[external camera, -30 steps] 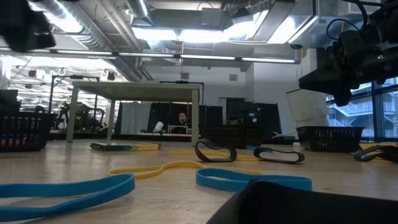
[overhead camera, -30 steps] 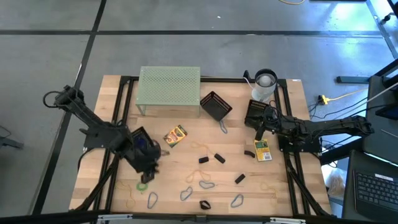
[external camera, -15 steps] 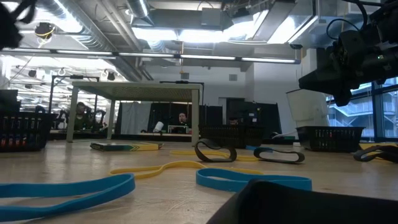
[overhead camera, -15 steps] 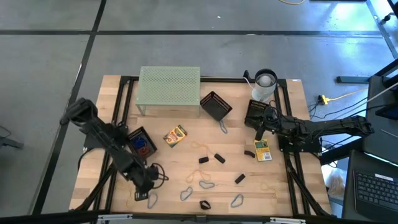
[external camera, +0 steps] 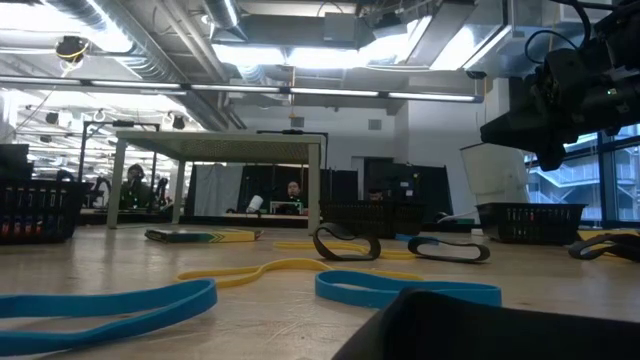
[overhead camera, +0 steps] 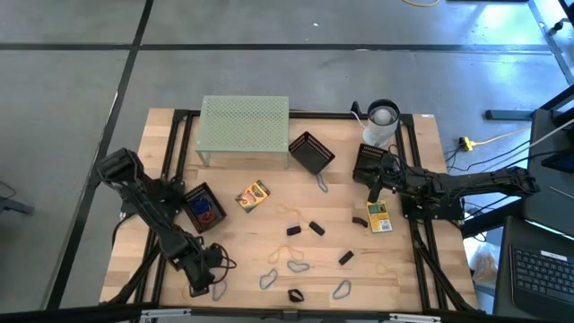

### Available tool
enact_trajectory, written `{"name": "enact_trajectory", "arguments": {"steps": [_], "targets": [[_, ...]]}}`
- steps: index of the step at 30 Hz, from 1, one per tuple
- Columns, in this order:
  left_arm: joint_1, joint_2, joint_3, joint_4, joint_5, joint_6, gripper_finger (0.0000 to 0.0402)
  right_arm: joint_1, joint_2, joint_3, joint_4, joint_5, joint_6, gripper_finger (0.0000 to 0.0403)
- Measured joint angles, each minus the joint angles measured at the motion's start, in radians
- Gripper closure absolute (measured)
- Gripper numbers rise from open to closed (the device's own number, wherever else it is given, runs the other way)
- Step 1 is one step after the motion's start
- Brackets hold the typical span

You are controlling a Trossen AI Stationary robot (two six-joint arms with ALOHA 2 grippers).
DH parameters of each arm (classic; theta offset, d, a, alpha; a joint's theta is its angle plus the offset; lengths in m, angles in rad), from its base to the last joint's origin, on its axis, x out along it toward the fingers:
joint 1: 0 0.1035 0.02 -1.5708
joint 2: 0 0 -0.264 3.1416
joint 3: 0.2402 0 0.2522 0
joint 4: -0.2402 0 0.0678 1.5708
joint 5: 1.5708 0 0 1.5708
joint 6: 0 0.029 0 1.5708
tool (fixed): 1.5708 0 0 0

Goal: Pick & Place Office Desk Supplies
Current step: Put the green keychain into the bottom black bin

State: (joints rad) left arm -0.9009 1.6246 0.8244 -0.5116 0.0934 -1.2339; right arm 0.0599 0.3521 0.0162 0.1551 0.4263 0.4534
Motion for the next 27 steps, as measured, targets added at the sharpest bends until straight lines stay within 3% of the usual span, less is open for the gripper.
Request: {"name": "enact_trajectory", "arguments": {"steps": [9,19,24,27], "targets": [[-0.017,0.055,0.009,-0.034,-0.053,0.152,0.0273,0.000,0.000,0.000,0.000,0.000,0.000,0.0321],[-0.018,0.049,0.004,-0.045,-0.110,0.299,0.0389,0.000,0.000,0.000,0.000,0.001,-0.001,0.0321],[-0.016,0.053,0.035,-0.054,-0.136,0.374,0.0390,0.000,0.000,0.000,0.000,0.003,-0.001,0.0321],[-0.016,0.060,0.072,-0.072,-0.201,0.439,0.0394,0.000,0.000,0.000,0.000,0.003,-0.001,0.0321]]}}
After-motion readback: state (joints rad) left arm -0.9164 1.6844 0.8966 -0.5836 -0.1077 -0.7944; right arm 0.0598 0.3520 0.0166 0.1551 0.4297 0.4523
